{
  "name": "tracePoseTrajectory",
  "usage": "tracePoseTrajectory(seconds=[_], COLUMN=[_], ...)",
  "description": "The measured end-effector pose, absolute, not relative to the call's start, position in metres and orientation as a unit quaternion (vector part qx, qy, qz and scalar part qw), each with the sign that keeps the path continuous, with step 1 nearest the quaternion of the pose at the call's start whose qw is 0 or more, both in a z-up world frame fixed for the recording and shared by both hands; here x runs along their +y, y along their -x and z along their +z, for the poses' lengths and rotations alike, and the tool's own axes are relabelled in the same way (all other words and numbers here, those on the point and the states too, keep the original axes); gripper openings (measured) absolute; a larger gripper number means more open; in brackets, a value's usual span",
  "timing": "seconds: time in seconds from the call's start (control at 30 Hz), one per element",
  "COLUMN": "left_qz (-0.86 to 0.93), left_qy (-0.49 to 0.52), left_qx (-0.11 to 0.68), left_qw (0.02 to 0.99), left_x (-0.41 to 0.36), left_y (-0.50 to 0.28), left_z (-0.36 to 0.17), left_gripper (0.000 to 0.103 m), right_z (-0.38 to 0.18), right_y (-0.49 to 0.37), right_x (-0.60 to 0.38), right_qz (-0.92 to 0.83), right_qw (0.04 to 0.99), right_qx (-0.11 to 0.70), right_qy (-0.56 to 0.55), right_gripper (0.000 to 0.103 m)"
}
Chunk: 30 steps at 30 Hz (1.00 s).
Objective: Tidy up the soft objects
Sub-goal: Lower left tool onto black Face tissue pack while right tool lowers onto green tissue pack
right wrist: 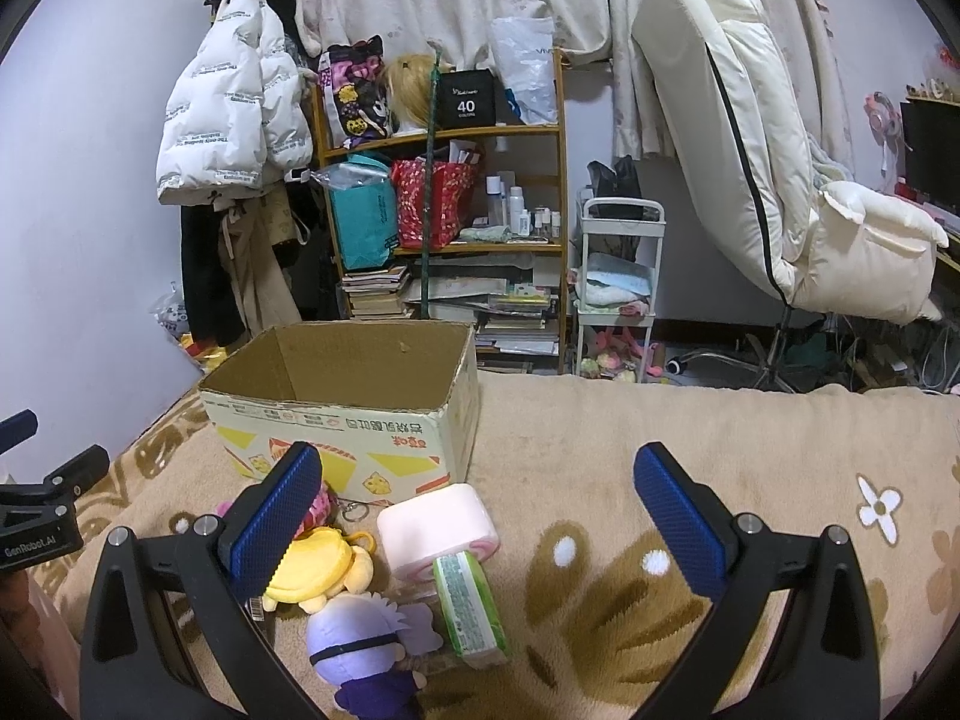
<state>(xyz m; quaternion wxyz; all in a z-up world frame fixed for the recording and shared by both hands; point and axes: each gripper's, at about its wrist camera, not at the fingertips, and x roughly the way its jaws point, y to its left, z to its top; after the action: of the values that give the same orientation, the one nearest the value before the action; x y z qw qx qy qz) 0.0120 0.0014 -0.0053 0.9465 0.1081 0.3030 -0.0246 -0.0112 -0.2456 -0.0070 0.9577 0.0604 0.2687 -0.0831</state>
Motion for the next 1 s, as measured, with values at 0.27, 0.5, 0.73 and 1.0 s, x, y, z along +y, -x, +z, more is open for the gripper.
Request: tracePoseTrajectory(seconds=[0.27, 0.5, 0.73, 1.0], left_qz=[-0.042, -0.044, -0.052, -0.062], left_qy=[-0.101, -0.104, -0.092, -0.096], left_qx=[0.339, 0.395, 0.432, 0.473], left_qw=[0.934, 0.912, 0.896, 0.874], left_x=[-0.010, -0.022, -0.025, -0.033], left_y=[-0.032, -0.052, -0.062, -0.069], left_z=[-0.013, -0.032, -0.049, -0.069], left_gripper=[0.102, 0.102, 0.102, 0.102], right_z=[-0.015, -0.031, -0.047, -0.063], right_y=[-0.007, -0.025, -0.039, -0.052], right_x=[-0.256, -0.262, -0.256, -0.249], right_qz=[-0.073, -0.067, -0.058, -0.041], right_qw=[0.947, 0.929, 0.918, 0.901], right_qx=[0.300, 0.351, 0.384, 0.425], right_qy=[-0.082, -0.097, -0.081, -0.075], right_gripper=[0.103, 0.103, 0.103, 0.103])
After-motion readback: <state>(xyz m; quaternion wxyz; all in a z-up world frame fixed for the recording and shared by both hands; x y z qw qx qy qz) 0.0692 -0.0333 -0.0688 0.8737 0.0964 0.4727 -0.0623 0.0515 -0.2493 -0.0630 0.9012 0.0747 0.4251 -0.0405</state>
